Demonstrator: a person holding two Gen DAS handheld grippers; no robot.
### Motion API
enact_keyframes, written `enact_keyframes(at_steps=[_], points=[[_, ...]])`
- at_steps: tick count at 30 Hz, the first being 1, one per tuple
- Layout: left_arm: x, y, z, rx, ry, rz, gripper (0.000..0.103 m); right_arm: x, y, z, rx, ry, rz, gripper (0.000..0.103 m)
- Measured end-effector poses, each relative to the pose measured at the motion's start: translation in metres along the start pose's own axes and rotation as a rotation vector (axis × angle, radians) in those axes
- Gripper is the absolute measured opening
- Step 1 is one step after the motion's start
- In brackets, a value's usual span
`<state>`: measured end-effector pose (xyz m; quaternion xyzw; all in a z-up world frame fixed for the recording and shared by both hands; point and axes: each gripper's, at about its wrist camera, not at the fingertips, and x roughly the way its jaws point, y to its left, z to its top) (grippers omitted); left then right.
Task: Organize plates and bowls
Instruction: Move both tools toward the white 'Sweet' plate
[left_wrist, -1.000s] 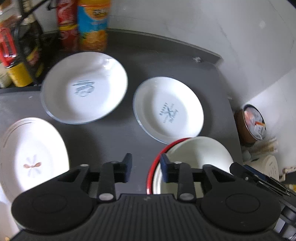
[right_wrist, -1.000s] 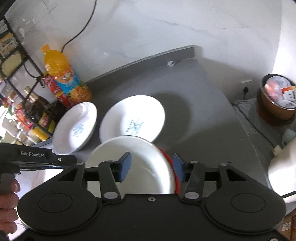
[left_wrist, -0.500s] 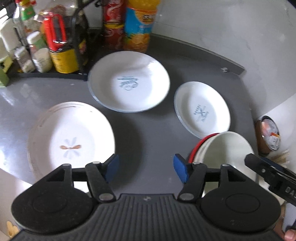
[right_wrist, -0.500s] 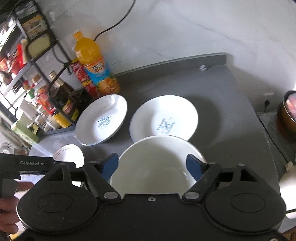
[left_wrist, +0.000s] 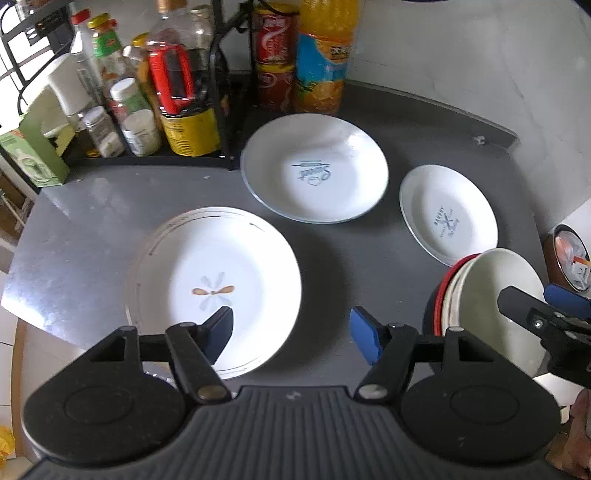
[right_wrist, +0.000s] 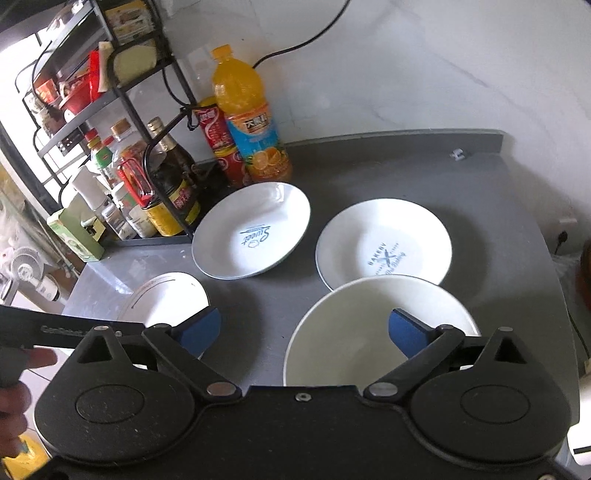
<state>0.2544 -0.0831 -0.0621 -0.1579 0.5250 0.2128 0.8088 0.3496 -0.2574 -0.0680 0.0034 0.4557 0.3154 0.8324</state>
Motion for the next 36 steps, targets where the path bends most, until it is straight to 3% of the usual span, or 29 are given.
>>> enact_keyframes(at_steps=[6, 10, 15, 20, 28, 36], points=[[-0.007, 0.008, -0.006, 0.021, -0.038, -0.007, 0.076, 0.006, 0.011, 0.002, -0.011, -0.007, 0.013, 0.103], [-0.006, 0.019, -0.006, 0.013, -0.033, -0.001, 0.076, 0.009, 0.018, 0.003, -0.013, -0.011, 0.000, 0.103], [0.002, 0.034, 0.000, 0.014, -0.024, 0.013, 0.085, 0.018, 0.032, 0.003, -0.021, -0.007, -0.027, 0.103], [0.014, 0.047, 0.011, 0.071, -0.005, -0.042, 0.087, 0.035, 0.044, 0.004, 0.000, 0.024, -0.026, 0.103], [0.036, 0.070, 0.037, 0.182, 0.007, -0.059, 0.095, 0.069, 0.062, 0.015, 0.115, 0.065, -0.073, 0.103], [0.064, 0.092, 0.062, 0.220, 0.033, -0.107, 0.095, 0.101, 0.079, 0.023, 0.157, 0.075, -0.148, 0.103]])
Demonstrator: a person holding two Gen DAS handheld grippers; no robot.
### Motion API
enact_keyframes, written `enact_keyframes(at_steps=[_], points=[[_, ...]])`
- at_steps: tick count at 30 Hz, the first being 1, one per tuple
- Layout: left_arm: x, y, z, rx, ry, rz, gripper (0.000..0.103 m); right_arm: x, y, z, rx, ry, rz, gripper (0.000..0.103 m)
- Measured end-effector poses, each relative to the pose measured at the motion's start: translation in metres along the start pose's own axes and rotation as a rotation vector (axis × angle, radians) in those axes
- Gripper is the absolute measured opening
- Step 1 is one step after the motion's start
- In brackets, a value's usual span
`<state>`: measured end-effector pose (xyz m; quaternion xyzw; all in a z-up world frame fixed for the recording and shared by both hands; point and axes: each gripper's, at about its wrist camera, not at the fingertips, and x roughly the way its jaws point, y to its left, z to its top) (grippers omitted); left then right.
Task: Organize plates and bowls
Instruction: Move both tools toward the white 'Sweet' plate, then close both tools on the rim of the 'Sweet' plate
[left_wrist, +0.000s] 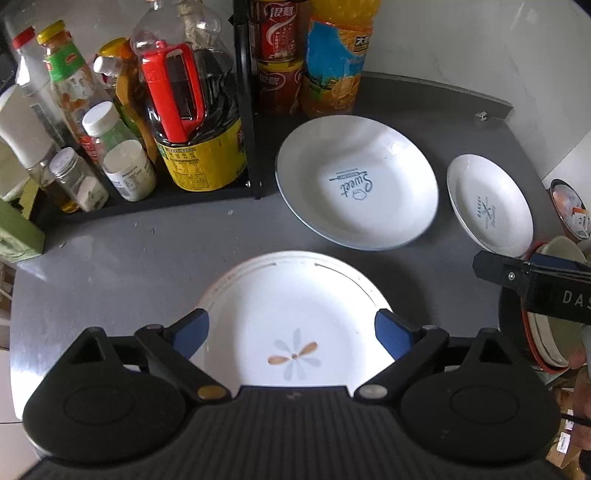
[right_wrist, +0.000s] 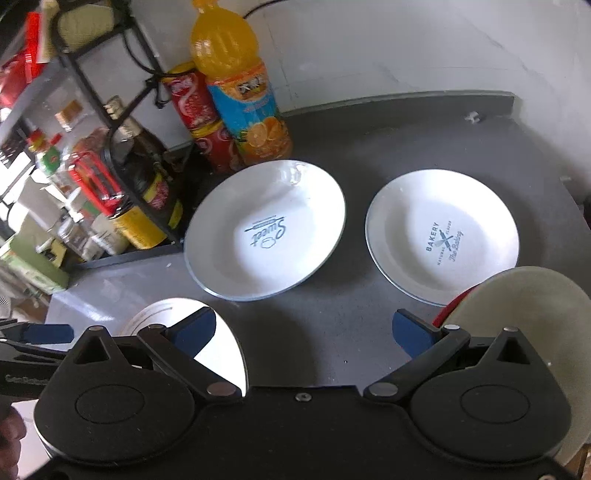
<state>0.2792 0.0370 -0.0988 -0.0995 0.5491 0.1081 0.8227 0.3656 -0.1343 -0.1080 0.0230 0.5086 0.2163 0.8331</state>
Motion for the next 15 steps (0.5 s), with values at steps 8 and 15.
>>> enact_keyframes(at_steps=[8, 15], points=[[0.018, 0.020, 0.027, -0.018, -0.025, -0.055, 0.095, 0.023, 0.006, 0.006, 0.065, -0.006, -0.017, 0.102], [0.040, 0.018, 0.048, -0.033, -0.043, -0.074, 0.095, 0.043, 0.001, 0.012, 0.121, -0.010, -0.016, 0.096]])
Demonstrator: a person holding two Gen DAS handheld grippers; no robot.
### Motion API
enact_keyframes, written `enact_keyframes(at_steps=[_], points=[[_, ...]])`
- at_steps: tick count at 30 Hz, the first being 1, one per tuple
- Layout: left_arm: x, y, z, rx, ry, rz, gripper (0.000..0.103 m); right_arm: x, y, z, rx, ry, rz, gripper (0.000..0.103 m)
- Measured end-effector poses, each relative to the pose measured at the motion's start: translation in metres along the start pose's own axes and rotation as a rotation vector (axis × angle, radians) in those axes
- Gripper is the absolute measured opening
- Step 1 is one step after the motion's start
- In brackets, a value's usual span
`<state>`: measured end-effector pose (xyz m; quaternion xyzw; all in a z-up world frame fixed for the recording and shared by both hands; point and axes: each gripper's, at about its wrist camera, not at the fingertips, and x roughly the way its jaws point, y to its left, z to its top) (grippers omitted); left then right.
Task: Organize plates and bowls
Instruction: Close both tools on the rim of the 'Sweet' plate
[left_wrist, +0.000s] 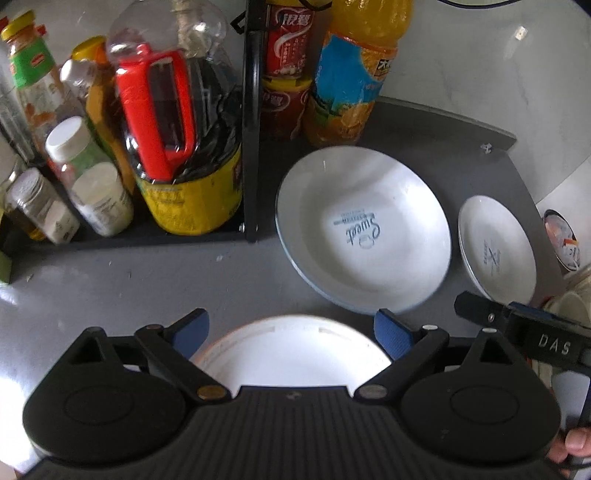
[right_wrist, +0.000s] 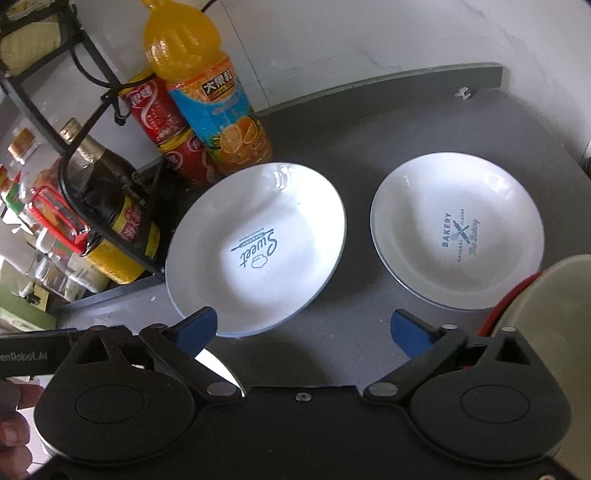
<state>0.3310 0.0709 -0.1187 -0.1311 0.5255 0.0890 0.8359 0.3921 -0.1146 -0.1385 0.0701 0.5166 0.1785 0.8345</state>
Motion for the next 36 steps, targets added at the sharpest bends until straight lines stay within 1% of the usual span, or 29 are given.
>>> enact_keyframes(at_steps=[2, 3, 5, 7, 9, 11, 12, 14, 16, 18, 20, 22, 26, 29, 31, 34, 36], points=[[0.005, -0.002, 0.004, 0.006, -0.016, -0.008, 0.095, 0.006, -0.001, 0.002, -0.002, -0.002, -0.009, 0.086], [0.007, -0.002, 0.006, 0.006, -0.019, -0.014, 0.094, 0.010, -0.002, 0.003, 0.004, 0.000, -0.020, 0.084], [0.009, -0.001, 0.008, -0.004, -0.027, -0.023, 0.093, 0.016, -0.006, 0.004, 0.020, 0.009, -0.020, 0.071], [0.014, -0.001, 0.011, -0.007, -0.032, -0.028, 0.092, 0.021, -0.009, 0.005, 0.042, 0.011, -0.001, 0.066], [0.020, 0.000, 0.012, -0.018, -0.035, -0.024, 0.090, 0.026, -0.010, 0.005, 0.050, 0.014, -0.003, 0.061], [0.028, 0.002, 0.013, -0.034, -0.029, -0.027, 0.083, 0.033, -0.012, 0.005, 0.059, 0.021, -0.009, 0.054], [0.031, 0.003, 0.012, -0.037, -0.026, -0.026, 0.082, 0.037, -0.013, 0.005, 0.069, 0.029, -0.011, 0.052], [0.039, 0.004, 0.012, -0.035, -0.018, -0.030, 0.074, 0.043, -0.016, 0.005, 0.087, 0.041, -0.004, 0.041], [0.049, 0.004, 0.011, -0.033, -0.005, -0.043, 0.069, 0.049, -0.017, 0.004, 0.099, 0.050, -0.002, 0.036], [0.055, 0.005, 0.008, -0.029, -0.009, -0.041, 0.065, 0.055, -0.017, 0.004, 0.098, 0.048, 0.001, 0.033], [0.063, 0.005, 0.008, -0.021, 0.001, -0.035, 0.057, 0.060, -0.016, 0.005, 0.098, 0.048, 0.006, 0.031], [0.070, 0.007, 0.008, -0.032, 0.007, -0.043, 0.053, 0.063, -0.015, 0.005, 0.099, 0.044, 0.015, 0.031], [0.078, 0.006, 0.011, -0.036, -0.002, -0.049, 0.045, 0.071, -0.016, 0.006, 0.105, 0.052, 0.011, 0.026], [0.082, 0.006, 0.011, -0.050, -0.008, -0.061, 0.040, 0.077, -0.018, 0.007, 0.116, 0.049, 0.015, 0.026], [0.085, 0.006, 0.011, -0.051, -0.012, -0.052, 0.037, 0.081, -0.020, 0.008, 0.119, 0.045, 0.013, 0.026], [0.089, 0.008, 0.012, -0.077, -0.009, -0.068, 0.034, 0.086, -0.022, 0.009, 0.135, 0.040, 0.018, 0.026], [0.091, 0.008, 0.012, -0.084, -0.012, -0.070, 0.034, 0.087, -0.021, 0.010, 0.125, 0.029, 0.011, 0.026]])
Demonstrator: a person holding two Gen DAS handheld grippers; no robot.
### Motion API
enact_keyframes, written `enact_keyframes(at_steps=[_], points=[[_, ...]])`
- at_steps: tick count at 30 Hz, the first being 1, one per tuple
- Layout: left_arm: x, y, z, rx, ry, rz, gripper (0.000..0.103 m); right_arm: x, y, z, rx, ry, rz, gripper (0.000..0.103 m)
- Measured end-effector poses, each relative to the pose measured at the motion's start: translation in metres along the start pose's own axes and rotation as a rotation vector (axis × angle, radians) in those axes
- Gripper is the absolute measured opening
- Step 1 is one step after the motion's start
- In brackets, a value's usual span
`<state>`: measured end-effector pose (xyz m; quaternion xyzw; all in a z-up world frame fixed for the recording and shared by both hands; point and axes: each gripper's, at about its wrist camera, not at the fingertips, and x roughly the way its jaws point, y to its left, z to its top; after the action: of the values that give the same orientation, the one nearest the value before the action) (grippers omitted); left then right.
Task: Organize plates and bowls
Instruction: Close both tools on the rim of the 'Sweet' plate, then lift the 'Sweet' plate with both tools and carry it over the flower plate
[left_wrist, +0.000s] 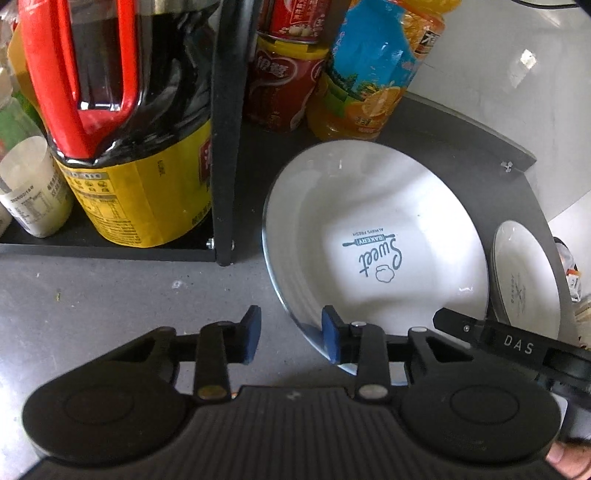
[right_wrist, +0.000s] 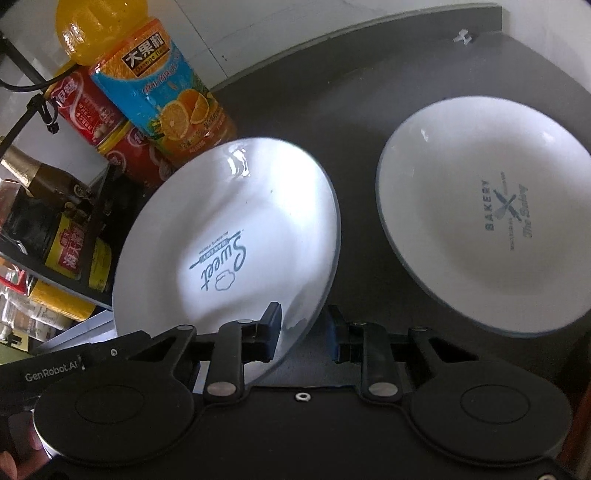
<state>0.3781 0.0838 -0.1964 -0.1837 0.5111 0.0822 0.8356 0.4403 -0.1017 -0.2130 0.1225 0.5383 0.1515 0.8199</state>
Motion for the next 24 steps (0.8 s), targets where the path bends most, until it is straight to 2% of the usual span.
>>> enact_keyframes(at_steps=[3, 6, 8, 9, 15, 24], points=[[0.005, 0.002, 0.000, -0.018, 0.000, -0.005, 0.034, 0.003, 0.001, 0.002, -0.003, -0.008, 0.008, 0.026], [0.011, 0.005, 0.002, -0.060, 0.018, -0.034, 0.029, 0.006, -0.001, 0.006, 0.009, -0.006, 0.028, 0.026], [0.013, 0.005, 0.002, -0.072, 0.020, -0.051, 0.022, 0.007, -0.003, 0.008, 0.011, -0.006, 0.012, 0.017], [0.014, 0.004, 0.002, -0.071, 0.018, -0.058, 0.019, 0.007, -0.003, 0.009, 0.012, -0.007, 0.015, 0.017], [0.011, 0.004, -0.002, -0.096, -0.001, -0.057, 0.018, 0.003, -0.003, 0.006, 0.008, -0.003, 0.019, 0.015], [-0.004, 0.013, 0.001, -0.105, -0.032, -0.086, 0.015, -0.016, 0.009, 0.002, -0.035, -0.059, 0.029, 0.014]])
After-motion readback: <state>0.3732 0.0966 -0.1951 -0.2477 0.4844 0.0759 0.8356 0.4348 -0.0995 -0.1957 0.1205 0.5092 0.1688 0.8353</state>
